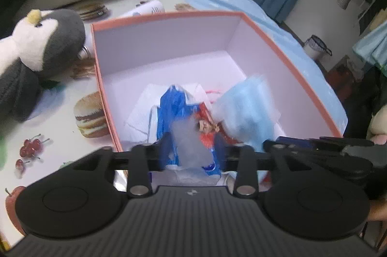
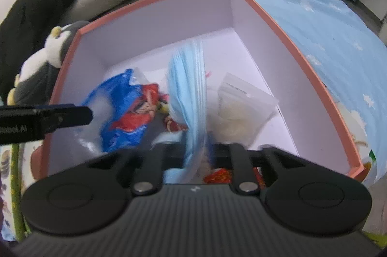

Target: Organize soft objects

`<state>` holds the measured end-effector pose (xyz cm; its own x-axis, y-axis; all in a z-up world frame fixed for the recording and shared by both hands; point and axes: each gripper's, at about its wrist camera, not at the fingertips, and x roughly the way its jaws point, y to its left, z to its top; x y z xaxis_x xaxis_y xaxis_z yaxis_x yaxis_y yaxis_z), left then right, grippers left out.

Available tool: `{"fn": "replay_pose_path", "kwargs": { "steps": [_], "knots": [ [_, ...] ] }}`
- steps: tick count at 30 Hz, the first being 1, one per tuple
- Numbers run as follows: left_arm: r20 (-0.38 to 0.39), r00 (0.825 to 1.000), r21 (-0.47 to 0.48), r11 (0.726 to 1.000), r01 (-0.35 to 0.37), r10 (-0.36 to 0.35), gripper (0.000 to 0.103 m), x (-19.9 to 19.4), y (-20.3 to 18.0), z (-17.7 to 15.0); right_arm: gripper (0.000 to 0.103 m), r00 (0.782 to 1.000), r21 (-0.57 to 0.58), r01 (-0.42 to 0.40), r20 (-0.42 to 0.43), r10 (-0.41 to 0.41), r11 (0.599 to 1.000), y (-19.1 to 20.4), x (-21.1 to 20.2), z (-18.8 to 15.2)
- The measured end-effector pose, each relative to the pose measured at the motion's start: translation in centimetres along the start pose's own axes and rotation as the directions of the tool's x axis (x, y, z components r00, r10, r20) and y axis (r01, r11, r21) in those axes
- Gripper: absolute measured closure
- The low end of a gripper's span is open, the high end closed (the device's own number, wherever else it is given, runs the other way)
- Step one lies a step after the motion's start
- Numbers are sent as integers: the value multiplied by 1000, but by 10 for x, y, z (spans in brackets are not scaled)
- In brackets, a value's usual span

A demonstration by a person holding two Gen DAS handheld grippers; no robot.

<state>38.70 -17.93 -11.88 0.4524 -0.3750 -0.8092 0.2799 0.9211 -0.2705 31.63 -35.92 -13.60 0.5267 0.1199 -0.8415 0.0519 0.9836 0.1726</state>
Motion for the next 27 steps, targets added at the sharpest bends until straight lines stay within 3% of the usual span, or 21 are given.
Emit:
{"fn": "replay_pose_path", "kwargs": {
  "steps": [1,2,11,19,27],
  "knots": [
    [17,1000,5,1000,4,-4,51,-7,0,1,52,1000,-5,-1,14,1,1000,2,-5,1],
    [29,1000,9,1000,6,-6,51,-13,-1,2,51,1000,-10,3,27,-2,1000,3,-9,2],
    [172,985,52,999,15,-24,51,-107,-11,10,51,978,-22,-13,206,18,1000,21,-89,14],
    [296,953,65,997,43,-61,51,-199,-15,0,51,926,-92,-2,375,37,996,53,-184,6],
    [377,924,97,995,22,-57,51,-268,-21,-34,51,882,-125,-18,465,74,992,73,-242,-17]
  ]
}}
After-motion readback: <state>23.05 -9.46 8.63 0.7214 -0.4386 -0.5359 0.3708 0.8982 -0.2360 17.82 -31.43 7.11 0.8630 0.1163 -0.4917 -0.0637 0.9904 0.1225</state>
